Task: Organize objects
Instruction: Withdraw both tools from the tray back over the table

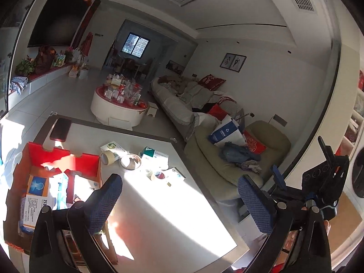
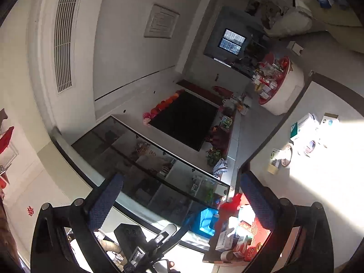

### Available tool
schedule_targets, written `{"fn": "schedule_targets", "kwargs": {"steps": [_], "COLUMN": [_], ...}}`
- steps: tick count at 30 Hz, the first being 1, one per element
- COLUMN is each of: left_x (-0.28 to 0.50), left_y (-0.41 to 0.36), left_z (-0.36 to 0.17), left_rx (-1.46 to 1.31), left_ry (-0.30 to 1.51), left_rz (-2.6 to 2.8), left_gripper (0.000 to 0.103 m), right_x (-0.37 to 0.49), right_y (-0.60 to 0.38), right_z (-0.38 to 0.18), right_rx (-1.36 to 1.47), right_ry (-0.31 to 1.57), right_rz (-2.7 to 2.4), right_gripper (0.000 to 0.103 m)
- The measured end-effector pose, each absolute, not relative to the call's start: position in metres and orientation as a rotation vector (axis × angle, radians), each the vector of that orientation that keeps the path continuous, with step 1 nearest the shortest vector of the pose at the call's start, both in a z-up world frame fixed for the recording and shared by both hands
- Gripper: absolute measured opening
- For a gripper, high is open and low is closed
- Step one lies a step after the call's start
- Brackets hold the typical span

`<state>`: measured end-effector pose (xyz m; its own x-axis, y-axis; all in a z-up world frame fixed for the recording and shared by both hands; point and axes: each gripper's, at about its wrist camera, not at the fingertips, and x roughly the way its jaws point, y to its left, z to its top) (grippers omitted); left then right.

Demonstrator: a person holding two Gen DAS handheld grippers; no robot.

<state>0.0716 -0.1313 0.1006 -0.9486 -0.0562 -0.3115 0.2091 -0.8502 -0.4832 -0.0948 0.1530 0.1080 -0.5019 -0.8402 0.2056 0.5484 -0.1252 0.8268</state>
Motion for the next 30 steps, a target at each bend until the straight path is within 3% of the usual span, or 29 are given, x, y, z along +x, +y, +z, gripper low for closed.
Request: {"fn": "schedule_targets", "kwargs": {"steps": [3,5,7,9,14,24,26,28,30], "left_x": [0.056,0.037,0.035,0.037,0.034,0.031,0.036,0.037,0.036], "left_y": [-0.143,-0.148,-0.149,-0.149,-0.142,-0.114,-0.109,-0.107,-0.108], "left_z": [0.068,0.041,0.029,0.027,0.028,0.041,0.044,0.048,0.049], "left_rx": [0.548,0.804,0.829,0.810,0.876,0.883,0.817,0.795,0.804], "left_ry": [1.076,1.174,1.172,1.126,0.816,0.552,0.543,0.523,0.531], "left_rz": [-2.840,-2.750,-2.696,-2.666,-2.543,-2.635,-2.682,-2.689,-2.689], "left_gripper": [0.103,0.103,0.103,0.103,0.103,0.103,0.094,0.063,0.052], "right_x": [-0.073,-0.082,-0.094,-0.100,-0.102,-0.096,-0.097,-0.097,-0.096], "right_y": [0.159,0.152,0.149,0.150,0.159,0.161,0.159,0.158,0.157], "right_z": [0.096,0.077,0.055,0.040,0.032,0.034,0.035,0.036,0.038], "right_rx": [0.170,0.318,0.450,0.495,0.521,0.457,0.463,0.466,0.468], "right_ry": [-1.104,-1.117,-1.206,-1.269,-1.263,-1.252,-1.243,-1.233,-1.227], "right_rz": [-1.815,-1.842,-1.772,-1.722,-1.767,-1.746,-1.743,-1.743,-1.743], "right_gripper": [0.103,0.103,0.103,0.103,0.103,0.103,0.103,0.103,0.103]}}
